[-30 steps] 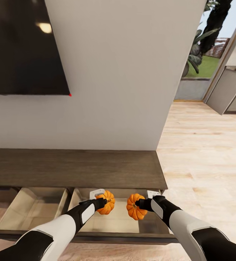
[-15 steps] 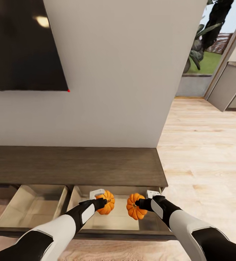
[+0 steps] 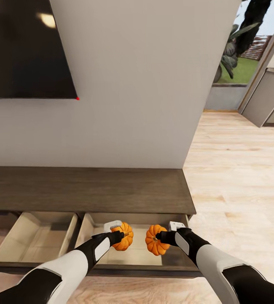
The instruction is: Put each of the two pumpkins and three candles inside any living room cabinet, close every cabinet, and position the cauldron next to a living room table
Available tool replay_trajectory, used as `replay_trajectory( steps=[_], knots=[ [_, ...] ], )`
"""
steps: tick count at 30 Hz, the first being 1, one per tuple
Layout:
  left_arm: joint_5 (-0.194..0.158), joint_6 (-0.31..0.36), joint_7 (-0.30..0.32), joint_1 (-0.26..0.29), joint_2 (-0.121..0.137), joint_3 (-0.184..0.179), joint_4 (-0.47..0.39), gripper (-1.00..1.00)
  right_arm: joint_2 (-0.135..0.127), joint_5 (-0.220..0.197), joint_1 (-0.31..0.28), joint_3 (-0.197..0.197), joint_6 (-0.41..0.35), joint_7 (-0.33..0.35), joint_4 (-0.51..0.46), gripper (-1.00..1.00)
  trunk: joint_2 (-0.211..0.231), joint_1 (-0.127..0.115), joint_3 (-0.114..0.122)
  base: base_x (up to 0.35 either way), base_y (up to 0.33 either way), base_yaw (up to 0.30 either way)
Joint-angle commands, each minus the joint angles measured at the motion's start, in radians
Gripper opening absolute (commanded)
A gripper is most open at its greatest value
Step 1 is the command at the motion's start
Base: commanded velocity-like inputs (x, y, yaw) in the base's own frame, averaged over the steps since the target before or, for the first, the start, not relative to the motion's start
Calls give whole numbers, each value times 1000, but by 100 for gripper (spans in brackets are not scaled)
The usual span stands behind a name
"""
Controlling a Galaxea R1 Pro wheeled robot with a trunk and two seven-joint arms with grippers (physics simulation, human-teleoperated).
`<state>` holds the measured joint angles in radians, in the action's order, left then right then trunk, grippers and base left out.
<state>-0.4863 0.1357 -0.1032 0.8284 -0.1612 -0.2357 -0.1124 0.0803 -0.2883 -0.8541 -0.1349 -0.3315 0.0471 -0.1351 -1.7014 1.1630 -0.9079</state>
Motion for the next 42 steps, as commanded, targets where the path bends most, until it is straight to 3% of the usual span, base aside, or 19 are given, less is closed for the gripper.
replay_trajectory(
  steps=[1, 10, 18, 34, 42],
  knots=[
    [-9, 5, -6, 0, 0, -8, -3, -100, 0, -7, 0, -8, -4, 1, -1, -100, -8, 4, -4, 0, 0, 0],
    [-9, 4, -6, 0, -1, -8, -3, -100, 0, -5, 0, -9, -4, 33, -1, -100, -71, 38, -36, 0, 0, 45],
    [-5, 3, -6, 0, -3, -34, -3, -100, 0, -5, 0, -9, -4, 33, -1, -100, -71, 38, -48, 0, 0, 107],
    [-5, 5, -6, 0, -3, -37, -3, -100, 0, -6, 0, -9, -4, 34, -1, -100, -71, 38, -50, 65, 0, -53],
    [-5, 5, -6, 0, -3, -37, -3, -100, 0, -6, 0, -10, -4, 36, -1, -100, -127, 69, -76, 0, 0, 24]
  ],
)
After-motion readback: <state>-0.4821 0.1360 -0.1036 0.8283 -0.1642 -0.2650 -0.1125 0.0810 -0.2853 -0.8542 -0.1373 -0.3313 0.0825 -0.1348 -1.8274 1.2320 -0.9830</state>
